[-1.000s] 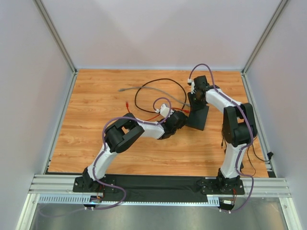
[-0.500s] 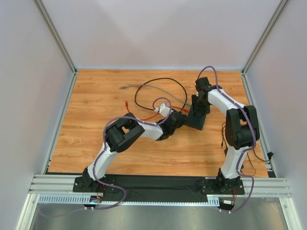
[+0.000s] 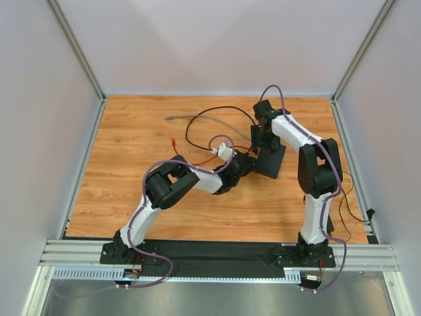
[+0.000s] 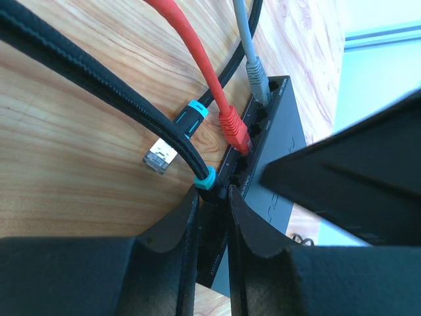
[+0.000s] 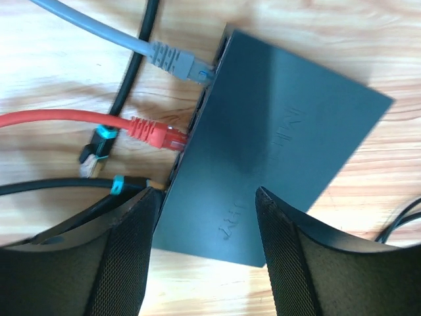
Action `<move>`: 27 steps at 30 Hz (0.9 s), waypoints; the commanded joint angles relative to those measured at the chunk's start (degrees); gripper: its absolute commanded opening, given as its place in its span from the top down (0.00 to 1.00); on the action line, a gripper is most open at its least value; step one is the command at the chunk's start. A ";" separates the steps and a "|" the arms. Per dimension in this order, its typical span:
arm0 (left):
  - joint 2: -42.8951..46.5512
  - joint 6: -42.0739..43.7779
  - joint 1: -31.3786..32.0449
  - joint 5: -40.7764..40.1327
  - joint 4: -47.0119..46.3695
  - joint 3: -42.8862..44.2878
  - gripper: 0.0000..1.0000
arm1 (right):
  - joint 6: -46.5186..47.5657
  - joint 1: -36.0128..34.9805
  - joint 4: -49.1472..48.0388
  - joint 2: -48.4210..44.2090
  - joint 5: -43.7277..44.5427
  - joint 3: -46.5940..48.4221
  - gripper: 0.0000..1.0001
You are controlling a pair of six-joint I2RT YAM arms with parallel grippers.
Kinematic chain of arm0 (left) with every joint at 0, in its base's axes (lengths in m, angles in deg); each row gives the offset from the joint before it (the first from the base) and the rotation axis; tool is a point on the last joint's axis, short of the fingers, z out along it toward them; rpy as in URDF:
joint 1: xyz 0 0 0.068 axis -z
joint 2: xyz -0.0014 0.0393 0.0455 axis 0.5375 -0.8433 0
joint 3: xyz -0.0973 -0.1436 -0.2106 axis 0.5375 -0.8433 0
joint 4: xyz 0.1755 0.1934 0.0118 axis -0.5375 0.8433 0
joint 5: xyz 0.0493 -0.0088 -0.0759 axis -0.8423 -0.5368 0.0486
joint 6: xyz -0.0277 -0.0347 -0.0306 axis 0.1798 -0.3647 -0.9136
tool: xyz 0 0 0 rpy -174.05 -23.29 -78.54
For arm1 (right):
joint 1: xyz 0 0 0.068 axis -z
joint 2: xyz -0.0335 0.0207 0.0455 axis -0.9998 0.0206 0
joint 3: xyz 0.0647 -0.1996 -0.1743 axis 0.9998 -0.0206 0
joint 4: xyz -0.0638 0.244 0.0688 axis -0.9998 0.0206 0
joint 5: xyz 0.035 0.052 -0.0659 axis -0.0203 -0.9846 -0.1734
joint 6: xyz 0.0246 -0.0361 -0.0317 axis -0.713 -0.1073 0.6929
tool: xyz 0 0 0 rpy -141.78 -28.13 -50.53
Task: Pull the plug from the switch port
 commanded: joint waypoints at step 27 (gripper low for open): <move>-1.34 -0.14 -0.57 -3.75 -2.42 -2.54 1.00 | 2.69 1.60 -3.79 1.18 10.85 -12.92 0.38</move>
